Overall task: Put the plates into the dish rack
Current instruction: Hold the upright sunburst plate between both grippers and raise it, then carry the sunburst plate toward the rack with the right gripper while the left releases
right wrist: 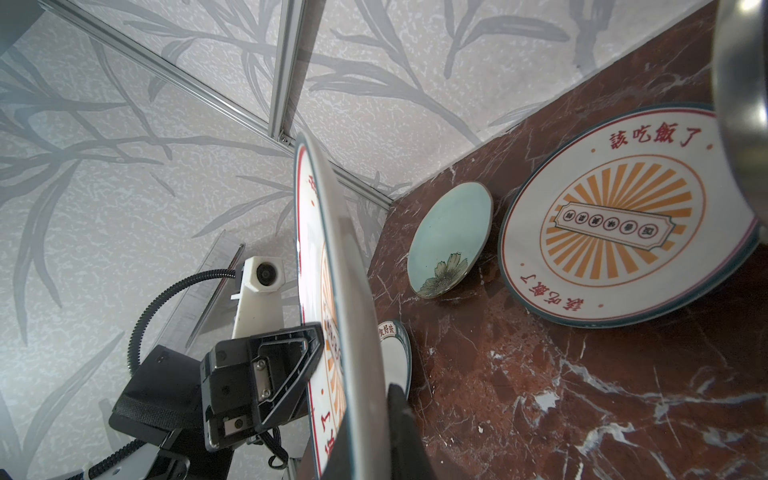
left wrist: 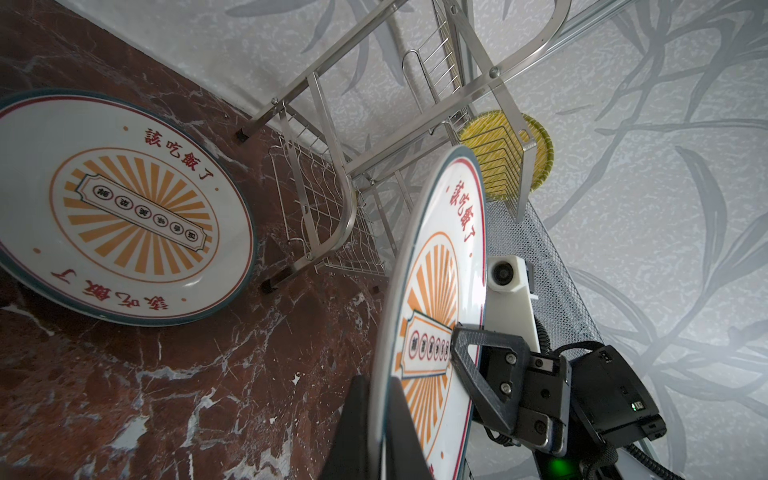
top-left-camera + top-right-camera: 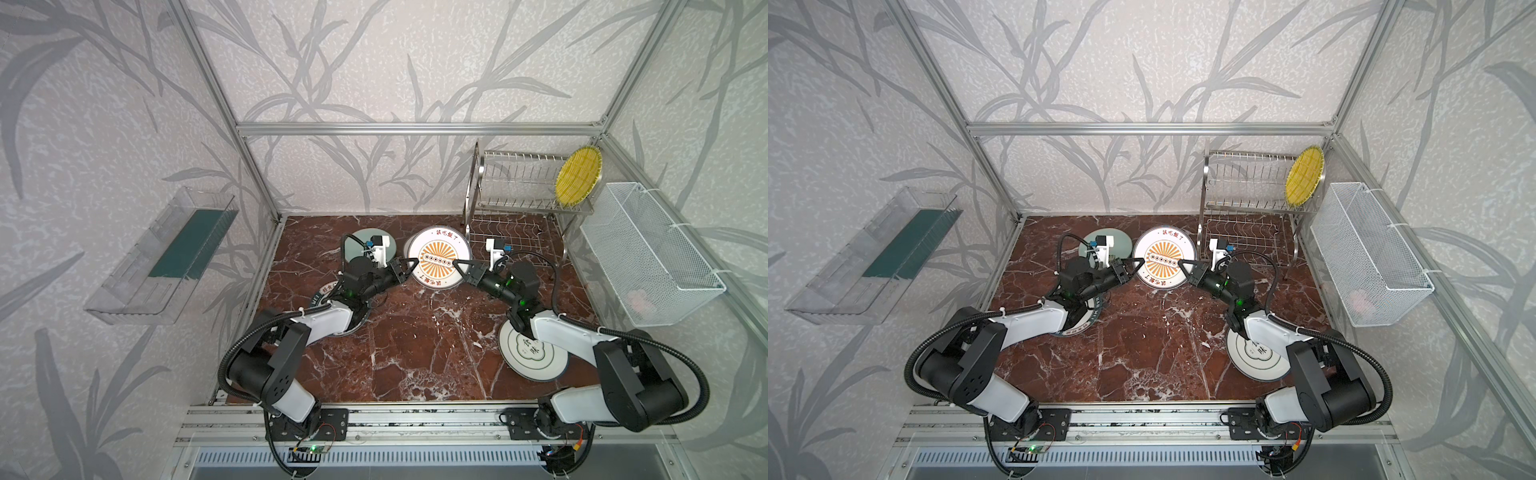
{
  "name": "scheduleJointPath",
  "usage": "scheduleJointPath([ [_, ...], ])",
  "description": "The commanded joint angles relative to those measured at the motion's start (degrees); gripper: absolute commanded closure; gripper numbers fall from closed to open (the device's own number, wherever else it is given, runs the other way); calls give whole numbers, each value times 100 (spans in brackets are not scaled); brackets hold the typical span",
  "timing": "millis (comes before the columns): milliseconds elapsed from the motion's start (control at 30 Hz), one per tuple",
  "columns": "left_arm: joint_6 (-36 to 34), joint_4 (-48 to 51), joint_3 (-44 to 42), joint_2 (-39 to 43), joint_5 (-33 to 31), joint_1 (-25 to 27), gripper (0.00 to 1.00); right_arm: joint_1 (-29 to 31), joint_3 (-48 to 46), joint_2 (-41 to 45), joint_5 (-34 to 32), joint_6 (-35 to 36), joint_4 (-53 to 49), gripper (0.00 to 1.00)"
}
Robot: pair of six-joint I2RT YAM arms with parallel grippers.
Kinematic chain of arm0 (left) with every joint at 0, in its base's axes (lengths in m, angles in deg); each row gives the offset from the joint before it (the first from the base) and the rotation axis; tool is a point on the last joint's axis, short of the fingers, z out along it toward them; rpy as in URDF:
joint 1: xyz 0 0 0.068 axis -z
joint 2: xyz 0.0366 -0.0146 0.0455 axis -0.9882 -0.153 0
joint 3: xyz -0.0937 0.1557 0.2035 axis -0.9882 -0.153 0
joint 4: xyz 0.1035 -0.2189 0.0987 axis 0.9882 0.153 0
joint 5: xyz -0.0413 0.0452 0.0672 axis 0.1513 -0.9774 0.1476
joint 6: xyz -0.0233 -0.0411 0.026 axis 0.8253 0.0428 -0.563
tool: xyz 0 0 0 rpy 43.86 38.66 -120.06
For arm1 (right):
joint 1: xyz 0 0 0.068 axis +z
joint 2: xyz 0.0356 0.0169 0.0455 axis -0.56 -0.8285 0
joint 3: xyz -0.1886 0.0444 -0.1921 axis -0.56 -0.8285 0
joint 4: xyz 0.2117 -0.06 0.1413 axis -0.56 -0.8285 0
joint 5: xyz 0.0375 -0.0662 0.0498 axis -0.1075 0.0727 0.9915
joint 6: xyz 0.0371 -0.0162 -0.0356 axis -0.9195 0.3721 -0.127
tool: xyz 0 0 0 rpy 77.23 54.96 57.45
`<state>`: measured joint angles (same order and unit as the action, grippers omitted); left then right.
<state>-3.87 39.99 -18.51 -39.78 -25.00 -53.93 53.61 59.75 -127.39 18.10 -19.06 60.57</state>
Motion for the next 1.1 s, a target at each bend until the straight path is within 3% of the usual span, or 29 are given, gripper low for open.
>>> scheduleJointPath([
  [0, -191, -29, 223, 2, 116, 72, 89, 66, 87, 4, -5, 218, 114, 100],
  [800, -479, 615, 152, 268, -252, 71, 50, -29, 73, 470, -145, 527, -394, 100],
  [1067, -617, 799, 75, 513, -359, 71, 46, -299, 417, 776, -49, 902, -1097, 100],
])
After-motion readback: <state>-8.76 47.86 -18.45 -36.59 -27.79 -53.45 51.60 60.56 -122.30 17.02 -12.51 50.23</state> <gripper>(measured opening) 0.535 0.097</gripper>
